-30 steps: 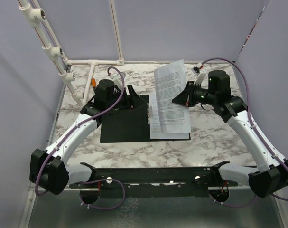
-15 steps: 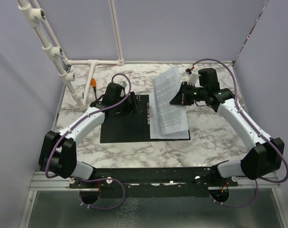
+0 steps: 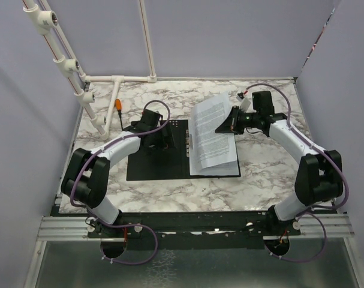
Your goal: Put the files into the folder
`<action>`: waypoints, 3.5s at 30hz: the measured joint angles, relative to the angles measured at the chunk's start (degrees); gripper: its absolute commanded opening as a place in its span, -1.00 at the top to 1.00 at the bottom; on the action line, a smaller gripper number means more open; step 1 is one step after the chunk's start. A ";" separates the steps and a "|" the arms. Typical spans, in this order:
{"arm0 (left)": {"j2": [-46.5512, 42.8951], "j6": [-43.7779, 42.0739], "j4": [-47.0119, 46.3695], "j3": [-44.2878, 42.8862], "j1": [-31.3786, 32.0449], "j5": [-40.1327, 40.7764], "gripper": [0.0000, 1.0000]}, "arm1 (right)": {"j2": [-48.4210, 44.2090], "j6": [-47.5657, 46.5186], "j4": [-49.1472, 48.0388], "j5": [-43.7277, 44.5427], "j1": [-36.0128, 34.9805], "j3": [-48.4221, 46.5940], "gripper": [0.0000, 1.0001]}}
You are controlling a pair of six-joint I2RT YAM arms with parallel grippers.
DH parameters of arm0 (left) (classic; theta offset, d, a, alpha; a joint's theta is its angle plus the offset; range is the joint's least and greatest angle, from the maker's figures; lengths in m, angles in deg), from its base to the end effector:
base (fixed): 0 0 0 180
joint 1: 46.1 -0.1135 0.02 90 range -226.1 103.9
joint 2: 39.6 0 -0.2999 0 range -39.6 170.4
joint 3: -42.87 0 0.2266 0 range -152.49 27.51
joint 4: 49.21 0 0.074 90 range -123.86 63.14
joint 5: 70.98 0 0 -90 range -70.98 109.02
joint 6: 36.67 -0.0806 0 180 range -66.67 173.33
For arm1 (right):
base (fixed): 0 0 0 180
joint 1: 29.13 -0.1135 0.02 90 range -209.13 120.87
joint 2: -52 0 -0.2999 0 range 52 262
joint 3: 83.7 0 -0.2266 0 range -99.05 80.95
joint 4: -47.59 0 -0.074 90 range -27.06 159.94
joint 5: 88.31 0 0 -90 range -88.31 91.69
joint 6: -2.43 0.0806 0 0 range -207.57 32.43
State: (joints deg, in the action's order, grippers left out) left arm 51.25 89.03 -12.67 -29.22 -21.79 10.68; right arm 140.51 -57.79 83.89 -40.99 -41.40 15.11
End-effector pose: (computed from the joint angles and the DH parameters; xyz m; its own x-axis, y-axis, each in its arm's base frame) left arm 0.2928 -0.1451 0.2141 -0.8900 -0.2315 -0.3927 -0.0453 0.9021 -0.4290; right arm 0.3142 0.1242 0.2925 -0.9009 0.1777 -0.3961 -0.2170 0.6058 0.7655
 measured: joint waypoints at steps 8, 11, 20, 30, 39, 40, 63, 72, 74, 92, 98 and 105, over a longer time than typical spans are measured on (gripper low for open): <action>2.45 -0.15 0.09 0.00 0.00 1.07 -0.98 | 7.52 1.68 -4.83 -2.69 2.91 3.91 0.99; 2.75 -0.33 0.20 0.00 0.00 1.44 -0.98 | 9.16 1.60 -5.68 -2.91 3.43 4.31 0.99; 3.87 -0.96 0.22 0.00 0.00 2.47 -0.98 | 12.68 -1.03 -5.97 -1.40 3.89 5.05 0.99; 4.31 -1.16 0.37 0.00 0.00 2.86 -0.98 | 15.69 -3.96 -4.55 4.09 4.04 5.05 0.99; 4.31 -1.25 0.35 0.00 0.00 2.91 -0.98 | 17.77 -4.81 -4.52 5.44 4.04 5.05 0.99; 4.31 -1.25 0.37 0.00 0.00 2.91 -0.98 | 17.84 -4.81 -4.52 5.51 4.04 5.05 0.99; 4.31 -1.95 0.37 0.02 0.00 3.04 -0.98 | 19.87 -4.81 -4.48 5.55 3.21 2.43 0.91; 4.31 -2.19 0.37 0.02 0.00 3.04 -0.98 | 19.87 -4.85 -4.28 5.77 2.84 2.23 0.54; 4.31 -2.21 0.37 0.02 0.00 3.04 -0.98 | 19.87 -4.87 -4.24 6.01 2.78 2.23 0.43; 4.31 -2.36 0.35 0.07 0.00 3.37 -0.98 | 17.18 -6.27 1.42 17.05 2.43 0.46 -0.20; 4.31 -2.36 0.37 0.07 0.00 3.48 -0.98 | 14.12 -7.34 4.39 23.71 2.45 0.35 -0.21; 4.07 -2.47 0.50 0.09 0.00 3.65 -0.98 | 9.16 -7.96 7.69 28.61 2.40 -1.01 -0.21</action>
State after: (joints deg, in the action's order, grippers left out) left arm 55.31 86.56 -12.17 -29.13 -21.79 14.33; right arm 149.67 -65.75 91.58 -12.37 -39.00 14.10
